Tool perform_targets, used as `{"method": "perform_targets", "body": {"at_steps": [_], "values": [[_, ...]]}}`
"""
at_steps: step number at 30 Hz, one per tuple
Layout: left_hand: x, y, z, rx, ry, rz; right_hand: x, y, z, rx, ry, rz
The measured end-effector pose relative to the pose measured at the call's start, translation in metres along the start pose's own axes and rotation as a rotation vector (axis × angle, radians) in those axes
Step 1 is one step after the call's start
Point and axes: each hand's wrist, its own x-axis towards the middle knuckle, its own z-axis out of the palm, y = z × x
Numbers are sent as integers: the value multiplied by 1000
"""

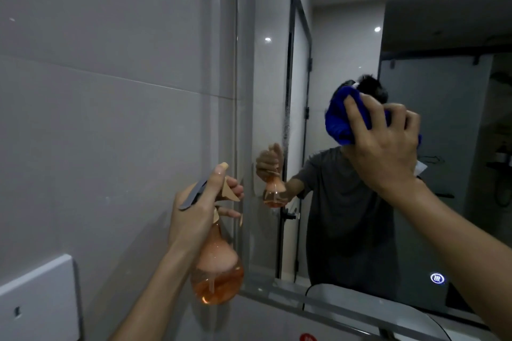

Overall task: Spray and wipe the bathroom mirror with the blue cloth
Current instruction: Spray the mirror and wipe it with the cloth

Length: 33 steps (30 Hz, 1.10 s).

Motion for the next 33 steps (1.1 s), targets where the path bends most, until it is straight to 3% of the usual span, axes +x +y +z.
{"method": "perform_targets", "body": {"at_steps": [6,8,13,16,18,20,23,29,31,33], "values": [[-12,11,-9,-16,-23,102,88,-49,2,162,-157,193],[-13,12,-11,-51,-26,110,93,-73,6,152,-167,172],[-9,15,-13,-29,-25,109,31,-144,14,218,-149,-162],[-7,13,-17,8,-22,93,-45,-179,10,265,-280,-438],[-7,12,-18,43,-32,86,-75,-182,6,280,-379,-582],[-8,12,-18,53,-28,88,-69,-170,9,304,-352,-645],[-5,13,-15,49,-29,95,-14,-144,17,288,-199,-541],[1,7,-8,53,-47,101,135,-82,28,142,-131,-57],[2,4,-6,38,-43,93,143,-83,26,163,-155,60],[4,-1,-4,16,-30,82,121,-94,25,177,-152,24]]}}
